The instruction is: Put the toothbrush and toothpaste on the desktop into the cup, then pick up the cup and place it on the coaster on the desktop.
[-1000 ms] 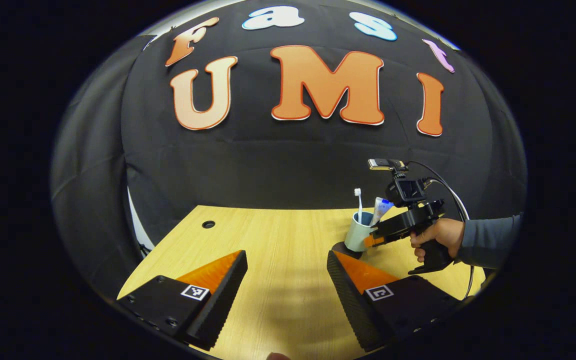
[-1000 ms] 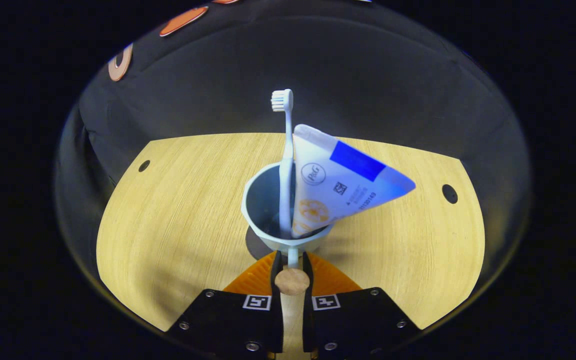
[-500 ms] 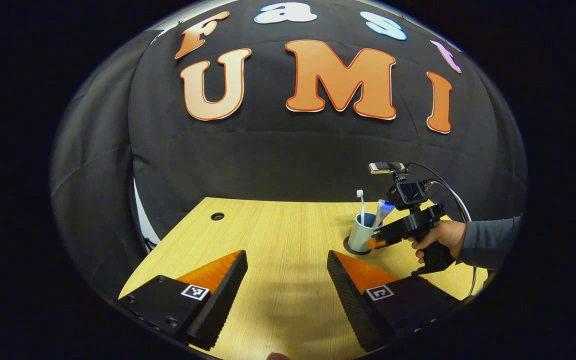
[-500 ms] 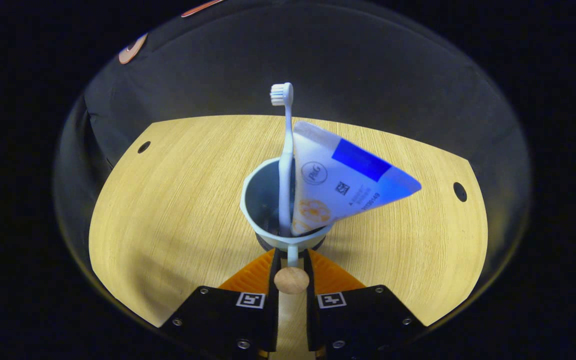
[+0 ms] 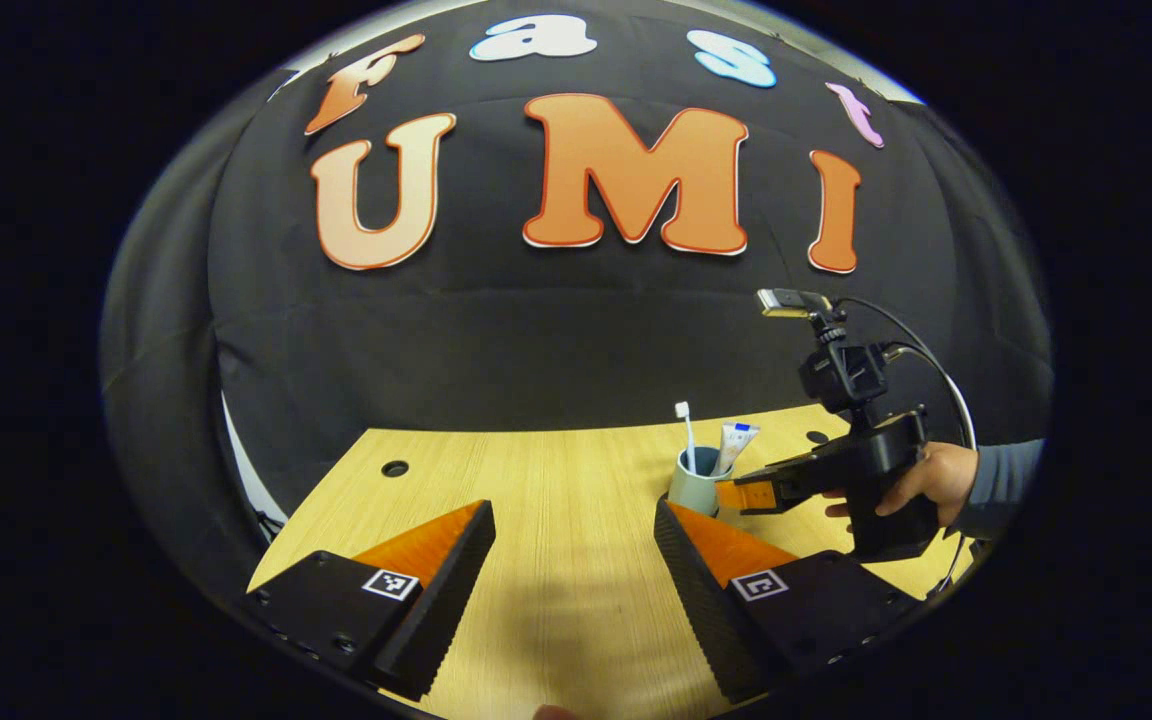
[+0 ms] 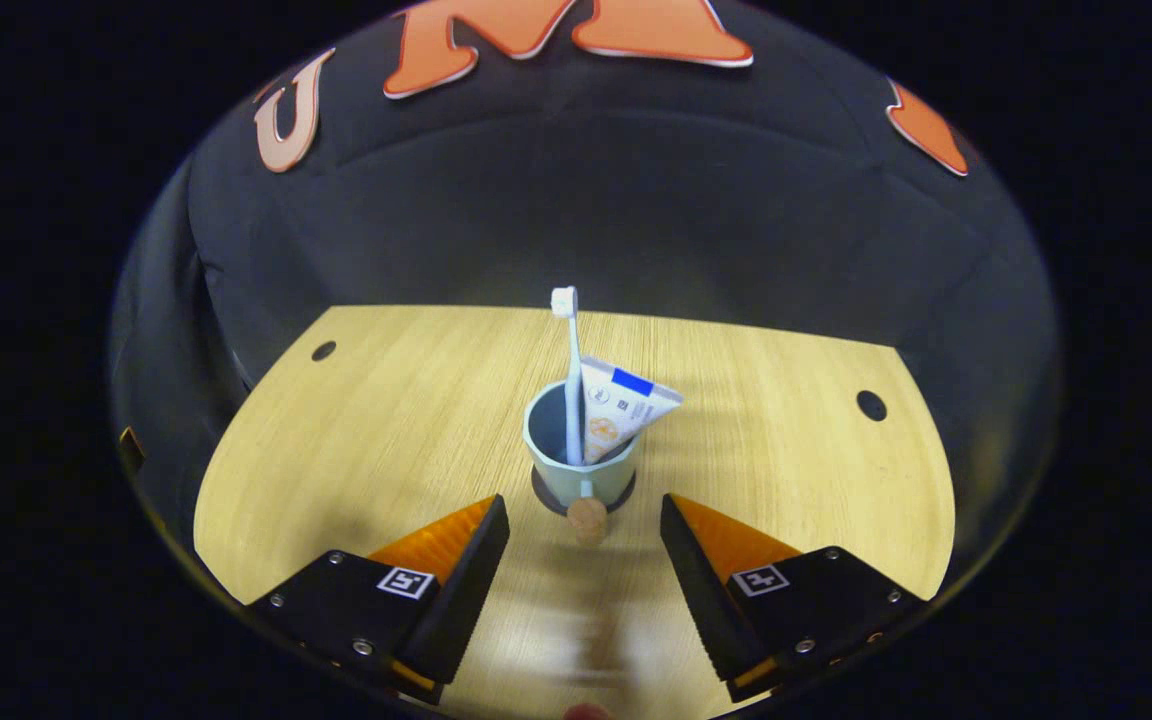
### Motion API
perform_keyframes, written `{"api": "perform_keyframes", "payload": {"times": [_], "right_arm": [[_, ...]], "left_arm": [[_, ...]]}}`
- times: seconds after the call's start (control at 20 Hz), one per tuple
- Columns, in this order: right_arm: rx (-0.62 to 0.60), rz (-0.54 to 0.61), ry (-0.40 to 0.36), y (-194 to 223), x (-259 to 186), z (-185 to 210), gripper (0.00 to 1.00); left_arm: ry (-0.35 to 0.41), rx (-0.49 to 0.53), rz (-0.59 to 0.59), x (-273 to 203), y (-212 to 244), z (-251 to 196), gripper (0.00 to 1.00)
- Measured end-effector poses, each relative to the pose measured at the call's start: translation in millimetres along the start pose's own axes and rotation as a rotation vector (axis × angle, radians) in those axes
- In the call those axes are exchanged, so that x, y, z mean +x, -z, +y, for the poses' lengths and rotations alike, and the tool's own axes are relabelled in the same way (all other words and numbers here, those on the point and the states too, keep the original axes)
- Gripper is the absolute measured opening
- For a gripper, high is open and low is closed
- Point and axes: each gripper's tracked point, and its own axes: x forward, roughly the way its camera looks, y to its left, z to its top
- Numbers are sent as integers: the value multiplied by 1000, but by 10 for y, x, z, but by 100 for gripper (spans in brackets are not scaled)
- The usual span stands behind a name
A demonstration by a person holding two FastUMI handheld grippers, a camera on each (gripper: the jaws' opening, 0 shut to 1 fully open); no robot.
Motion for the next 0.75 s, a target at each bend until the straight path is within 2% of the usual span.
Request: {"api": "perform_keyframes", "payload": {"times": [0.35,0.5,0.6,0.75], "right_arm": [[-81,-364,78,-454,-1249,-212,94],[-74,-457,87,-449,-1753,-320,94],[-47,-496,68,-426,-2097,-376,95],[-29,-572,71,-359,-2552,-519,95]], "left_arm": [[58,29,-175,-202,-486,-275,97],[21,37,-275,-467,-712,-316,97],[-15,45,-329,-681,-841,-356,97],[-68,39,-357,-1007,-916,-457,97]]}}
